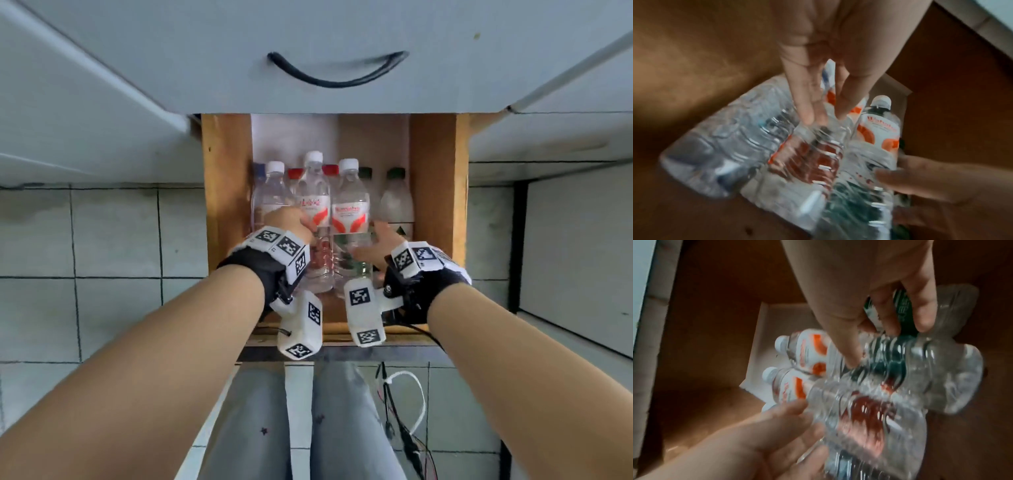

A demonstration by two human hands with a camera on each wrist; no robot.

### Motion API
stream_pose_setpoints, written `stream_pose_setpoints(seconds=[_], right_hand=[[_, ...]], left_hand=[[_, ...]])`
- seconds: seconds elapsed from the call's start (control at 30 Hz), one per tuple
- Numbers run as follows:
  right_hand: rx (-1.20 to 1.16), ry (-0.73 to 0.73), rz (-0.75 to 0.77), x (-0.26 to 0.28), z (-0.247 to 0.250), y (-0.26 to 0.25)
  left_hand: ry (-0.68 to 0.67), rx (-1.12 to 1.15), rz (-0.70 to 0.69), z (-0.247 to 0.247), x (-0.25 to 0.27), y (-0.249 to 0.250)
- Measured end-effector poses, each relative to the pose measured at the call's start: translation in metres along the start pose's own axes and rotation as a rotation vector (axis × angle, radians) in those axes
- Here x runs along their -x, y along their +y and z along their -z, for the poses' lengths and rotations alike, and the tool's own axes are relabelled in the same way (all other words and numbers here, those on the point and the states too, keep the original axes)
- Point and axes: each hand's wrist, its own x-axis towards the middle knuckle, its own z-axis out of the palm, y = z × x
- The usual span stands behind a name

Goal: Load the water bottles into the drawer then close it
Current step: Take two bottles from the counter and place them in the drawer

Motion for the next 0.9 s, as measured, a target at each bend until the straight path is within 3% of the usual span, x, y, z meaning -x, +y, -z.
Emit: stream_pose_setpoints(seconds=[0.13, 0.23, 0.37, 0.53, 0.63, 0.73, 0.9], right_hand=[[0.205, -0.031, 0.064, -0.008, -0.006, 0.007], [0.209, -0.042, 0.042, 0.000, -0.001, 0.002], [-0.041, -0.031, 0.017, 0.028, 0.004, -0.016], [-0.413, -0.067, 0.065, 0.097, 0.016, -0.055], [-0.492, -0.022, 0.161, 0.146, 0.027, -0.084], [-0.547, 0.004, 0.262, 0.196, 0.042, -0.118], [-0.508, 0.006, 0.500, 0.270, 0.065, -0.186]], left_hand=[[-0.078, 0.026, 0.035, 0.005, 0.003, 0.001], [-0.146, 0.096, 0.066, 0.009, 0.007, 0.003], [-0.170, 0.165, 0.045, 0.016, 0.024, 0.003], [-0.141, 0.412, -0.015, 0.046, 0.067, 0.006], [-0.125, 0.547, -0.096, 0.081, 0.105, 0.017], [-0.089, 0.527, -0.243, 0.129, 0.143, 0.032], [-0.150, 0.489, -0.434, 0.227, 0.205, 0.054]])
